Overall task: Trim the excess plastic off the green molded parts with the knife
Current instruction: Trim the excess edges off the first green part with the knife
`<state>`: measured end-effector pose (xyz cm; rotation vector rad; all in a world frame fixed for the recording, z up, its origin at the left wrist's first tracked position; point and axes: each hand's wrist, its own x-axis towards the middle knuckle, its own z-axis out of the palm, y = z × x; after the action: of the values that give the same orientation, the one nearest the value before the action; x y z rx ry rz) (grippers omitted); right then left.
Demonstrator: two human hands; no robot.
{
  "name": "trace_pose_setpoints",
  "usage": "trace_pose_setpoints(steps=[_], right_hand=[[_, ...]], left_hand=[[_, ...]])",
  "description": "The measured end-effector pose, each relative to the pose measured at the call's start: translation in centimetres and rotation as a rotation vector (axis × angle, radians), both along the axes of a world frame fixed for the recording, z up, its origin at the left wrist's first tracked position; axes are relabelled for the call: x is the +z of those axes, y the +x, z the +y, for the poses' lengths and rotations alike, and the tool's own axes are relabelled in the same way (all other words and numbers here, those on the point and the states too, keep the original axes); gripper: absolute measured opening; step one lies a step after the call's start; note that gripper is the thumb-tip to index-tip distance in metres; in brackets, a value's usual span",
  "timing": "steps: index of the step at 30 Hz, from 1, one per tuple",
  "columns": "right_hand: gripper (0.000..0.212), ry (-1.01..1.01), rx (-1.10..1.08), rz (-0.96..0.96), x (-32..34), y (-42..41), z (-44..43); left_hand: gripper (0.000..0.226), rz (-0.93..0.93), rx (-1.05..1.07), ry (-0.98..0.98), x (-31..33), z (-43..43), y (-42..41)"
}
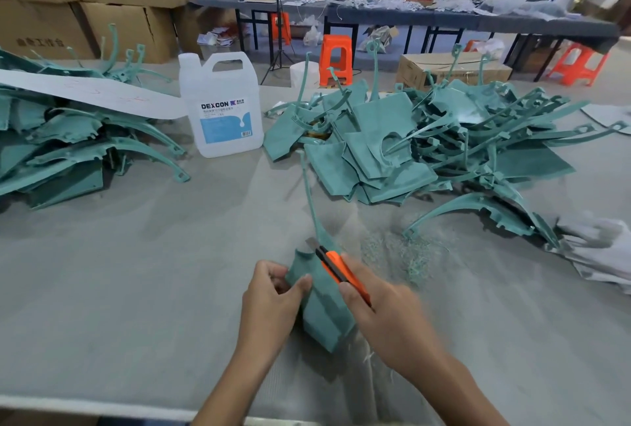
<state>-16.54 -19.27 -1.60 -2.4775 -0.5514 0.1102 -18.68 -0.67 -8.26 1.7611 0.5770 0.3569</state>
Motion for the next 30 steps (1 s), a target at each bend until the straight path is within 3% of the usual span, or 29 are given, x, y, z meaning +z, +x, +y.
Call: trace_pose_setpoints(steps=[12, 22, 30], right_hand=[[0.052, -0.184, -0.060, -0.031, -1.3, 0.2, 1.2], [0.051, -0.062, -0.037, -0.036, -0.9, 0.0, 0.1], [0.051, 0.064, -0.059, -0.062, -2.4, 1.2, -1.3]], left_hand=[[0.039, -0.068, 0.033, -0.008, -0.4, -0.1, -0.3], [0.043, -0.095, 0.010, -0.040, -0.4, 0.1, -0.3], [0.026, -0.081, -0.135, -0.046, 1.1, 0.1, 1.4]])
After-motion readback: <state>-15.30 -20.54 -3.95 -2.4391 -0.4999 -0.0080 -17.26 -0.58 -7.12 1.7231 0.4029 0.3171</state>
